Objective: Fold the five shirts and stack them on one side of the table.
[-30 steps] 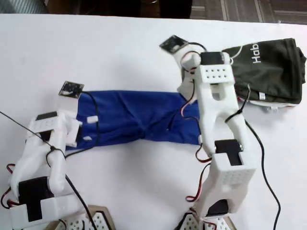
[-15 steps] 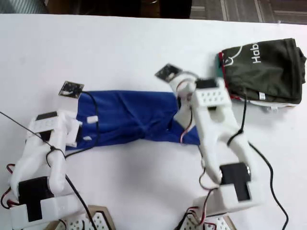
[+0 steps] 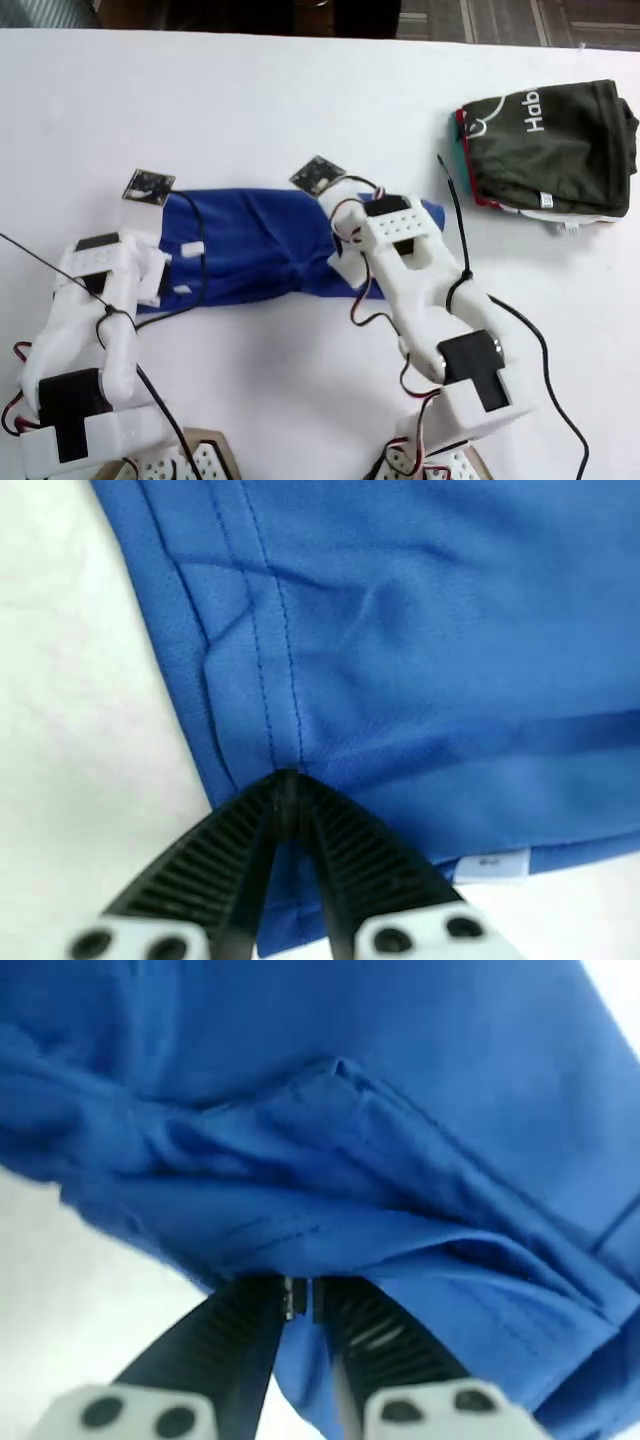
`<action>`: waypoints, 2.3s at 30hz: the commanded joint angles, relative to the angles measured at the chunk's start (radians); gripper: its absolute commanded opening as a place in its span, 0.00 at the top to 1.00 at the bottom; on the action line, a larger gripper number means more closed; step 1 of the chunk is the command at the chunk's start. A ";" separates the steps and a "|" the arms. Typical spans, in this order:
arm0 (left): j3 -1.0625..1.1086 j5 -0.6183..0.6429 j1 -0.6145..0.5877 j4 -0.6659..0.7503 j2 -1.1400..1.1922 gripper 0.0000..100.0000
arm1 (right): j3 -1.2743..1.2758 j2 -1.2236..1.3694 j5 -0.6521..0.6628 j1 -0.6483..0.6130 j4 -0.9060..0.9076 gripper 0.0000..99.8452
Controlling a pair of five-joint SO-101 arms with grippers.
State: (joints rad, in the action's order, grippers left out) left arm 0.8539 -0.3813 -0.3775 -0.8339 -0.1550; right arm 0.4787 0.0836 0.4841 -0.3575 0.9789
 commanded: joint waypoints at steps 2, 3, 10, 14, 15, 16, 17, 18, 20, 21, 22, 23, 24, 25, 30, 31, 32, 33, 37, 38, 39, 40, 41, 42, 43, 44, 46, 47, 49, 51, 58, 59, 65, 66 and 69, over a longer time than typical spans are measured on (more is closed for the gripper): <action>-0.012 0.012 0.012 0.012 -0.003 0.97 | -0.110 -0.007 -0.117 -0.010 0.007 0.98; -0.012 0.012 0.012 0.012 -0.003 0.97 | -0.133 -0.007 -0.129 -0.012 0.015 0.98; -0.012 0.012 0.012 0.012 -0.003 0.97 | -0.186 0.001 -0.146 -0.012 0.008 0.98; -0.012 0.012 0.012 0.014 -0.003 0.97 | -0.193 -0.001 -0.146 -0.010 0.008 0.98; -0.012 0.012 0.012 0.014 -0.003 0.97 | -0.195 -0.010 -0.143 -0.005 0.010 0.98; -0.012 0.012 0.012 0.014 -0.003 0.97 | -0.199 -0.016 -0.138 0.001 0.016 0.98; -0.012 0.012 0.012 0.014 -0.003 0.97 | -0.209 -0.027 -0.138 0.018 0.038 0.98; -0.012 0.012 0.012 0.014 -0.003 0.97 | -0.221 -0.033 -0.138 0.035 0.070 0.98; -0.012 0.012 0.012 0.014 -0.003 0.97 | -0.221 -0.051 -0.137 0.054 0.128 0.98; -0.012 0.012 0.012 0.014 -0.003 0.97 | -0.221 -0.058 -0.135 0.056 0.162 0.98; -0.012 0.012 0.012 0.014 -0.003 0.97 | -0.221 -0.059 -0.130 0.054 0.196 0.98; -0.012 0.012 0.012 0.014 -0.003 0.97 | -0.221 -0.058 -0.112 0.048 0.226 0.98; -0.012 0.012 0.012 0.014 -0.003 0.97 | -0.221 -0.056 -0.092 0.041 0.255 0.98; -0.012 0.012 0.012 0.014 -0.003 0.97 | -0.221 -0.056 -0.078 0.033 0.278 0.98; -0.012 0.012 0.012 0.014 -0.003 0.97 | -0.210 -0.050 -0.068 -0.012 0.309 0.98; -0.012 0.012 0.012 0.014 -0.003 0.97 | -0.207 -0.050 -0.071 -0.030 0.298 0.98; -0.012 0.012 0.012 0.014 -0.003 0.97 | -0.199 -0.050 -0.074 -0.050 0.288 0.98; -0.012 0.012 0.012 0.014 -0.003 0.97 | -0.190 -0.050 -0.074 -0.070 0.272 0.98; -0.012 0.012 0.012 0.014 -0.003 0.97 | -0.160 -0.050 -0.075 -0.131 0.185 0.98; -0.012 0.012 0.012 0.014 -0.003 0.97 | -0.152 -0.050 -0.075 -0.136 0.156 0.98; -0.012 0.012 0.012 0.014 -0.003 0.97 | -0.146 -0.050 -0.075 -0.136 0.125 0.98; -0.012 0.012 0.012 0.014 -0.003 0.97 | -0.141 -0.050 -0.075 -0.133 0.096 0.98; -0.012 0.012 0.012 0.014 -0.003 0.97 | -0.138 -0.050 -0.075 -0.131 0.070 0.98; -0.012 0.012 0.012 0.014 -0.003 0.97 | -0.138 -0.050 -0.075 -0.125 0.047 0.98; -0.012 0.012 0.012 0.014 -0.003 0.97 | -0.138 -0.050 -0.075 -0.119 0.028 0.98; -0.012 0.012 0.012 0.014 -0.003 0.97 | -0.143 -0.050 -0.075 -0.113 0.013 0.98; -0.012 0.012 0.012 0.014 -0.003 0.97 | -0.144 -0.058 -0.075 -0.105 -0.008 0.98; -0.012 0.012 0.012 0.014 -0.003 0.97 | -0.144 -0.059 -0.075 -0.101 -0.015 0.98; -0.012 0.012 0.012 0.014 -0.003 0.97 | -0.149 -0.056 -0.075 -0.096 -0.015 0.98; -0.012 0.012 0.012 0.014 -0.003 0.97 | -0.146 -0.050 -0.075 -0.094 -0.015 0.98; -0.012 0.012 0.012 0.014 -0.003 0.97 | -0.138 -0.189 -0.215 0.036 0.027 0.98; -0.012 0.012 0.012 0.014 -0.003 0.97 | -0.127 -0.223 -0.215 0.062 0.038 0.98; -0.012 0.012 0.012 0.014 -0.003 0.97 | 0.011 -0.358 -0.193 0.185 0.054 0.98; -0.012 0.012 0.012 0.014 -0.003 0.97 | 0.035 -0.360 -0.173 0.194 0.044 0.98; -0.012 0.012 0.012 0.014 -0.003 0.97 | 0.124 -0.358 -0.146 0.216 -0.030 0.98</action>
State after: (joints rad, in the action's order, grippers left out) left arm 0.8539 -0.3813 -0.3775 -0.8339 -0.1550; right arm 0.5524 -0.2217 0.3153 -0.1703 1.0065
